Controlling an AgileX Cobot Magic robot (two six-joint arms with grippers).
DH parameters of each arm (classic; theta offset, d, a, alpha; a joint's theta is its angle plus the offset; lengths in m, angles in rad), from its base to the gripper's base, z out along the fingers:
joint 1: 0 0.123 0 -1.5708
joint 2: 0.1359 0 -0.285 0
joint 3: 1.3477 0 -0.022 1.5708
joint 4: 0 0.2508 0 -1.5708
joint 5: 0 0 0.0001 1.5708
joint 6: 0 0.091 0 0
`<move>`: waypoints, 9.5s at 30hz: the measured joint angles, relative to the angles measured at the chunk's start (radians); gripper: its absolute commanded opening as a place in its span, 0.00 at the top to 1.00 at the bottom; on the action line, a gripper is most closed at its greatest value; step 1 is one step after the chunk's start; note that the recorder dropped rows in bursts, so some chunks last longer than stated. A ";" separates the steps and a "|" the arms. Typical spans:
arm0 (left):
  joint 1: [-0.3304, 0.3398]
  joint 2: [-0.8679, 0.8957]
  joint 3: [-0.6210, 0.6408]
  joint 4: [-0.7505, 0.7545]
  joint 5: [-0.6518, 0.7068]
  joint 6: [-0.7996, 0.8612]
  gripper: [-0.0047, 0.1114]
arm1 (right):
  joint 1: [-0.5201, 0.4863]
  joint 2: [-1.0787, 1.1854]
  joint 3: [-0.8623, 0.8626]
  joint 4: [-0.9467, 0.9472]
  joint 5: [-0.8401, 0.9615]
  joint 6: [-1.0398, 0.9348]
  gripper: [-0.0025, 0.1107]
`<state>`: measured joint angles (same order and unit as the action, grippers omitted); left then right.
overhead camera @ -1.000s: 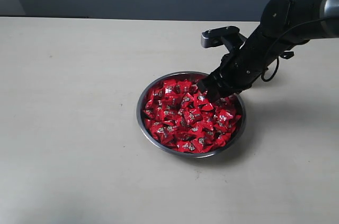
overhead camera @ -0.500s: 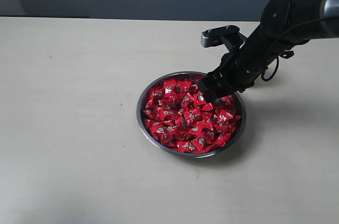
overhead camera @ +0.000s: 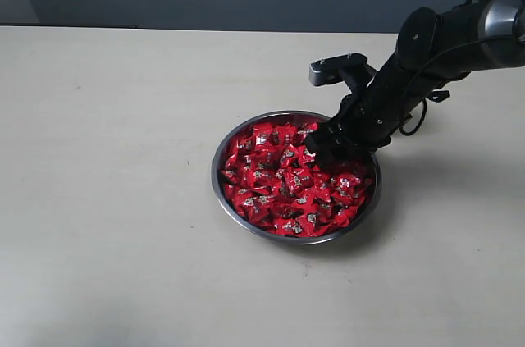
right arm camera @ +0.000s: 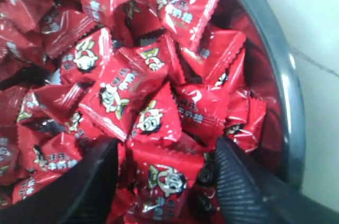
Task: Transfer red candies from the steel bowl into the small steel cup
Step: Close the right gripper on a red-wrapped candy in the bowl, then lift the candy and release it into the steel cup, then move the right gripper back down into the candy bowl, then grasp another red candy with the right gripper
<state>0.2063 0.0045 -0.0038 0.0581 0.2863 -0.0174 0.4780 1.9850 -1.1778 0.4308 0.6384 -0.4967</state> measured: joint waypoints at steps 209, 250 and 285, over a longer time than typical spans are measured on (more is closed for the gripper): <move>0.000 0.000 0.000 0.000 0.000 0.000 0.96 | 0.094 -0.144 0.053 -0.319 0.108 0.271 0.71; 0.000 0.000 0.000 0.000 0.000 0.000 0.96 | 0.094 -0.140 0.053 -0.300 0.103 0.274 0.71; 0.000 0.000 0.000 0.000 0.000 0.000 0.96 | 0.094 -0.091 0.053 -0.291 0.122 0.275 0.98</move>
<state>0.2063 0.0045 -0.0038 0.0581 0.2863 -0.0174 0.5723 1.8941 -1.1253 0.1397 0.7599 -0.2220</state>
